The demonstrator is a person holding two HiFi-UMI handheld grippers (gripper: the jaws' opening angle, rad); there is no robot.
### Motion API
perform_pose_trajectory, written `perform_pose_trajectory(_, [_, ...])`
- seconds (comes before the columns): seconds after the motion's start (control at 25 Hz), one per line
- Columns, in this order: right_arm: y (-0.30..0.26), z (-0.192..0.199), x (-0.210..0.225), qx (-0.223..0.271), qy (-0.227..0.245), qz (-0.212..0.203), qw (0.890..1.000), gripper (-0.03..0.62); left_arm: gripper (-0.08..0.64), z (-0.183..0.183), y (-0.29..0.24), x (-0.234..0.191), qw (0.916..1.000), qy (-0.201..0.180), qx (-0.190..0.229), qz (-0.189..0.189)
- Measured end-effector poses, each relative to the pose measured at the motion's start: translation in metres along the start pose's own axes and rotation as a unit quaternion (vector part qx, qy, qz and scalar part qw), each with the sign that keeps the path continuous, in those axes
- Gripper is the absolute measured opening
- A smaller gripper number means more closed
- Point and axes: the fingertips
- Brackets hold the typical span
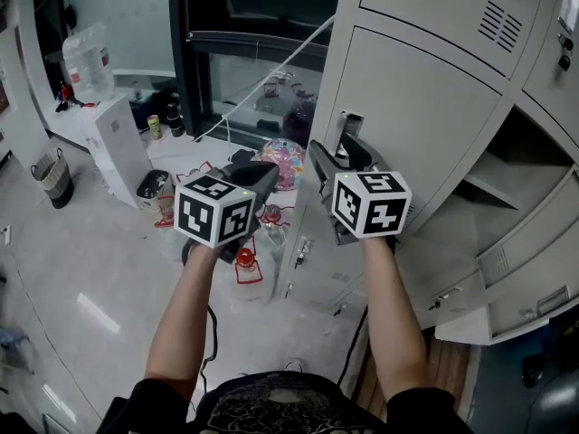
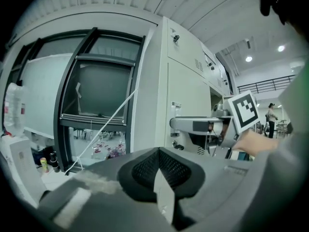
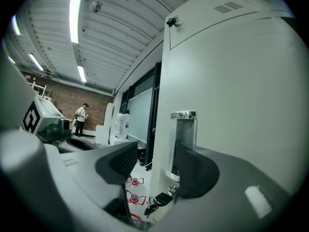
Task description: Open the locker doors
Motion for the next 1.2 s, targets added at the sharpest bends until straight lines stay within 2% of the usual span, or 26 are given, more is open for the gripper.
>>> perform_pose_trajectory(0.28, [-0.005, 0.001, -0.001, 0.005, -0.015, 0.004, 1.0, 0.236, 0.002, 0.003, 0.007, -0.008, 0.9999, -0.009, -0.003, -0.014])
perform_pose_trajectory(0.56, [0.002, -0.001, -0.008, 0.009, -0.025, 0.003, 1.0, 0.236, 0.002, 0.006, 0.015, -0.005, 0.9998, -0.015, -0.004, -0.012])
perform_pose_trajectory(1.08, [0.03, -0.003, -0.03, 0.007, -0.031, 0.019, 0.999, 0.235, 0.002, 0.011, 0.037, 0.009, 0.9998, -0.016, -0.003, 0.014])
perform_pose_trajectory(1.2, [0.039, -0.003, -0.034, 0.01, -0.025, 0.025, 0.999, 0.21, 0.002, 0.011, 0.042, 0.014, 0.9995, -0.018, -0.002, 0.024])
Point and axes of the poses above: the fingertips, and each gripper's own axes: y backward along the fingers, x to its right, z out of its underside, and after that the axes turned 2 degrees about x, right-handed
